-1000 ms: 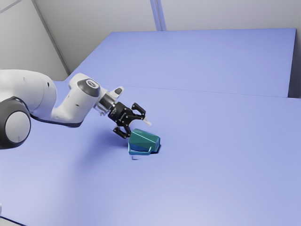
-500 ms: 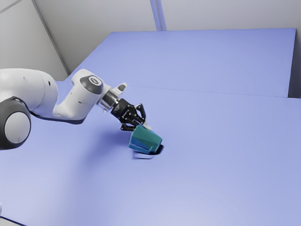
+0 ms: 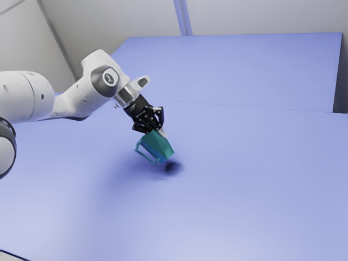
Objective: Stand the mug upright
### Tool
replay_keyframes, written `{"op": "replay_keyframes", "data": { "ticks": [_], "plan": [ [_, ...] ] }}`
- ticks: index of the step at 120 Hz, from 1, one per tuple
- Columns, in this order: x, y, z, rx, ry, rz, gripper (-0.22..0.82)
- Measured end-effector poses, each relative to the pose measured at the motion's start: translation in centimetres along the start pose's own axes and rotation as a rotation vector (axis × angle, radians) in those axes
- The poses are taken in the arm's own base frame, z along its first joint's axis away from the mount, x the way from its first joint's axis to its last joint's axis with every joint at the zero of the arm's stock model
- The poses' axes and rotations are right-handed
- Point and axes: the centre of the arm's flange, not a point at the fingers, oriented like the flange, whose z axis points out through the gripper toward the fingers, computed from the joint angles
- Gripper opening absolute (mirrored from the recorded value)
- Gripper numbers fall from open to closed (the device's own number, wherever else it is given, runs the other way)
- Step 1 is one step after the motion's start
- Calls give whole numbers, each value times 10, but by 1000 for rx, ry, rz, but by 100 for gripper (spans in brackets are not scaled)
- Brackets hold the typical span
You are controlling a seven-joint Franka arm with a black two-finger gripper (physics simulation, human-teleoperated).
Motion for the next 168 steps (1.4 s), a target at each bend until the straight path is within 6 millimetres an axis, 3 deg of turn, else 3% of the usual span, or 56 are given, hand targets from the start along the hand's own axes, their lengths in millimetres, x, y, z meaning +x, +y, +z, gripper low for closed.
{"op": "replay_keyframes", "data": {
  "ticks": [28, 60, 114, 168],
  "plan": [
    [-17, 8, -25, 247, 65, 144, -18],
    [-44, -7, -31, 422, 108, 218, -18],
    [-54, -28, -25, 547, 185, 303, -18],
    [-46, -42, 13, 553, 176, 319, -18]
  ]
}}
